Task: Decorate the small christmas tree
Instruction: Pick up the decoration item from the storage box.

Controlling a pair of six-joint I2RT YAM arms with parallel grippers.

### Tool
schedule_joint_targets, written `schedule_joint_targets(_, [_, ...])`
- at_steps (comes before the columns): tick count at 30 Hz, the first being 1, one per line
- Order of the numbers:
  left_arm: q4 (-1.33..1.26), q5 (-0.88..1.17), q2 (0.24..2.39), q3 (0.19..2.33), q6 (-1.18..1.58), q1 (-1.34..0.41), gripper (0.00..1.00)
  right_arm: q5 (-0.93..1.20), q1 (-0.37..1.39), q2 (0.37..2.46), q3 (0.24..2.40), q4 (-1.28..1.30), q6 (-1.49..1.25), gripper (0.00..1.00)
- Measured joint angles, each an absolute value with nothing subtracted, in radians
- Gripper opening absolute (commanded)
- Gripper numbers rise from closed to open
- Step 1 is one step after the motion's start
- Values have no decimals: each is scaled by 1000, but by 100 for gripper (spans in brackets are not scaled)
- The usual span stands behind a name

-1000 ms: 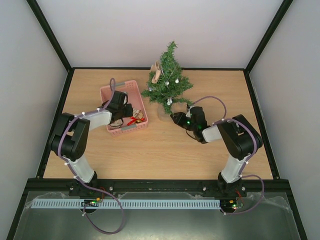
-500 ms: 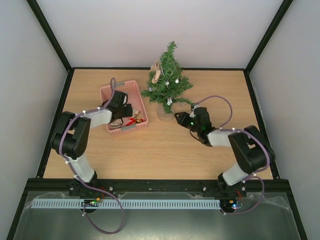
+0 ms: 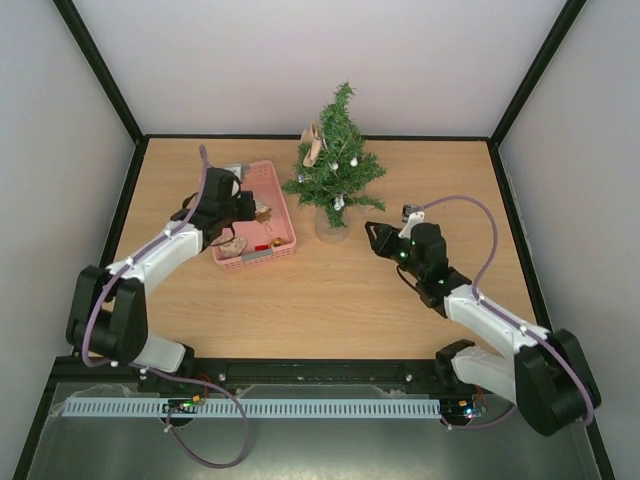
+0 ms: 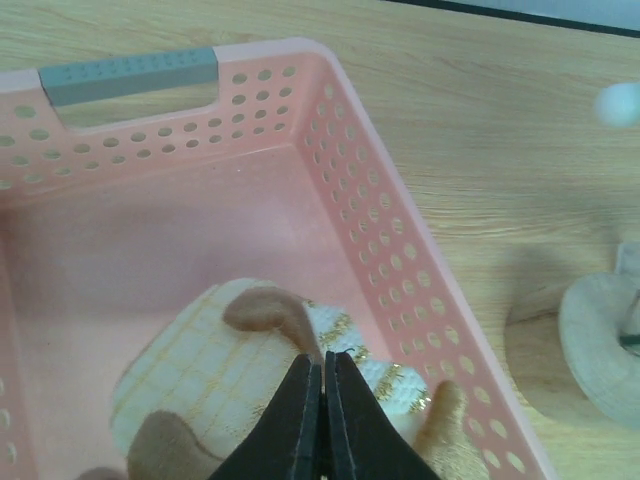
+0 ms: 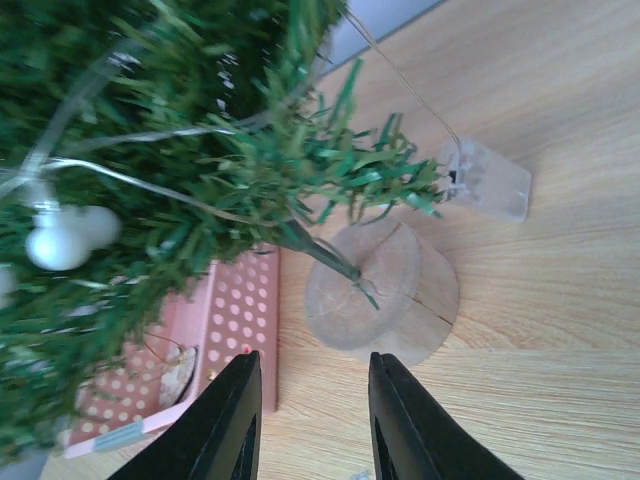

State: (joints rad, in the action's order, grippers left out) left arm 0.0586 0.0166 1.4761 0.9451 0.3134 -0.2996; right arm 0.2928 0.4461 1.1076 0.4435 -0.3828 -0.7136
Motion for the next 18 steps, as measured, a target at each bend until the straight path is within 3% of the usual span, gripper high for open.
schedule_joint_targets(8, [151,132,1285,943,293,-300,2,261,533,870,438,-266,-653,31])
schedule_joint_targets(18, [231,394,1126,937,281,-302,2,232,898,839,469,-270,-357,34])
